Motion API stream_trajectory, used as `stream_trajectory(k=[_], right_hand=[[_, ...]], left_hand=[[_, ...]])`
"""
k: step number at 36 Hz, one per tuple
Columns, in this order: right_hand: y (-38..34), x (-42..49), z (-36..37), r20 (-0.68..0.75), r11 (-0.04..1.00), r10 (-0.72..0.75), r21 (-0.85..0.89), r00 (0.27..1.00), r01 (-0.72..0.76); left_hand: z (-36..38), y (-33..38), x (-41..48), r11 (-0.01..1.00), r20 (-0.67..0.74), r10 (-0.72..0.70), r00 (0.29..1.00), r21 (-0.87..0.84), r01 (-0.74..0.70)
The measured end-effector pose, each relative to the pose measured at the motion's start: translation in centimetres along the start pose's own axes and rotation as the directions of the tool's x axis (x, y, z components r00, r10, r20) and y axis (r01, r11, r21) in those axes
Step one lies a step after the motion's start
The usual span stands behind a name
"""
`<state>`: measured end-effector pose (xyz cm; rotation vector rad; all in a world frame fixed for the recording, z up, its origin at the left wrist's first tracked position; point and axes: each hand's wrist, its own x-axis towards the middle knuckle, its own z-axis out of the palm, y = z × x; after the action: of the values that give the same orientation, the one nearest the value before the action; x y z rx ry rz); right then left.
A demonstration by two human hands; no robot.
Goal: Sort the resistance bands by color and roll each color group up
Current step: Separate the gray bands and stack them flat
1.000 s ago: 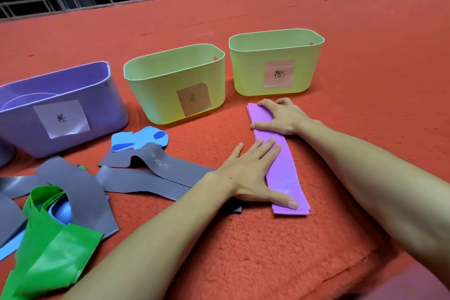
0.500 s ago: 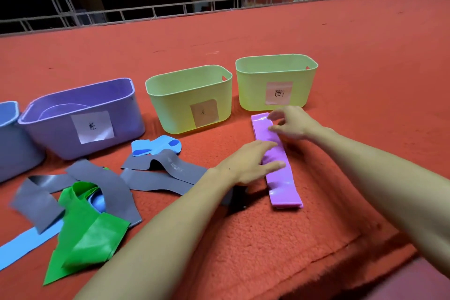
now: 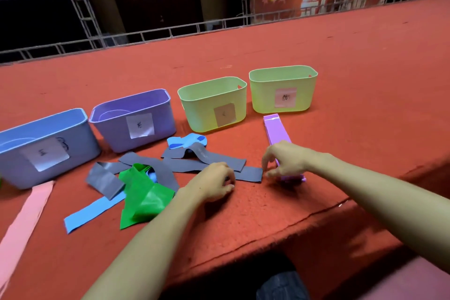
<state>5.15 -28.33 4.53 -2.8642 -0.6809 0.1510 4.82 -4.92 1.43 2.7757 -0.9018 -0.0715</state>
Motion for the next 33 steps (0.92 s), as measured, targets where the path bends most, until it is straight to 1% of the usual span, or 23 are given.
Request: stream_trajectory(k=[3,5,9,17,19,23,26,28,30,32,33], right_hand=[[-0.9,-0.6,1.0,0.017,0.999,-0.033,-0.008,0.999,0.033],[-1.4,-0.8,1.5,0.027,0.999,-0.041,-0.027,0.999,0.042],[-1.8,-1.0,2.4,0.028,0.999,-0.026,-0.045,0.999,0.028],[-2.3,-1.2,2.6,0.008,0.998,-0.054,-0.037,0.999,0.054],[-2.7,-1.3,2.1,-0.029,0.997,-0.078,-0.020,0.997,0.077],[-3.2,-1.3,1.2,-0.170,0.993,-0.068,0.080,0.983,0.082],[-3.6,-1.1,0.5,-0.241,0.987,-0.100,0.101,0.965,0.128],[-4.0,-1.0,0.0,-0.286,0.978,-0.121,0.129,0.951,0.163],[-4.3,-1.0,-0.3,-0.335,0.965,-0.123,0.178,0.934,0.191],[-4.3,-1.0,-0.5,-0.398,0.938,-0.058,0.293,0.916,0.186],[-4.3,-0.9,-0.6,-0.425,0.900,0.006,0.397,0.905,0.181]], left_hand=[[1.1,0.2,-0.5,1.000,-0.028,-0.007,1.000,-0.013,0.007],[1.7,0.2,-0.9,1.000,-0.072,-0.018,0.997,-0.026,0.016],[3.0,0.0,-1.7,0.999,-0.154,-0.020,0.988,-0.051,0.012],[4.1,-0.1,-2.5,0.995,-0.202,-0.017,0.979,-0.097,-0.002],[4.1,0.0,-2.5,0.995,-0.211,-0.012,0.977,-0.098,-0.009],[3.7,0.4,-2.2,0.994,-0.231,0.028,0.973,-0.098,-0.052],[3.2,0.9,-1.8,0.985,-0.292,0.045,0.955,-0.149,-0.092],[2.5,1.2,-1.7,0.974,-0.365,-0.007,0.931,-0.214,-0.076],[1.6,1.4,-1.5,0.950,-0.448,-0.090,0.889,-0.308,-0.059],[0.7,1.5,-1.4,0.905,-0.513,-0.181,0.839,-0.420,-0.061],[0.1,1.5,-1.3,0.886,-0.536,-0.213,0.817,-0.459,-0.070]])
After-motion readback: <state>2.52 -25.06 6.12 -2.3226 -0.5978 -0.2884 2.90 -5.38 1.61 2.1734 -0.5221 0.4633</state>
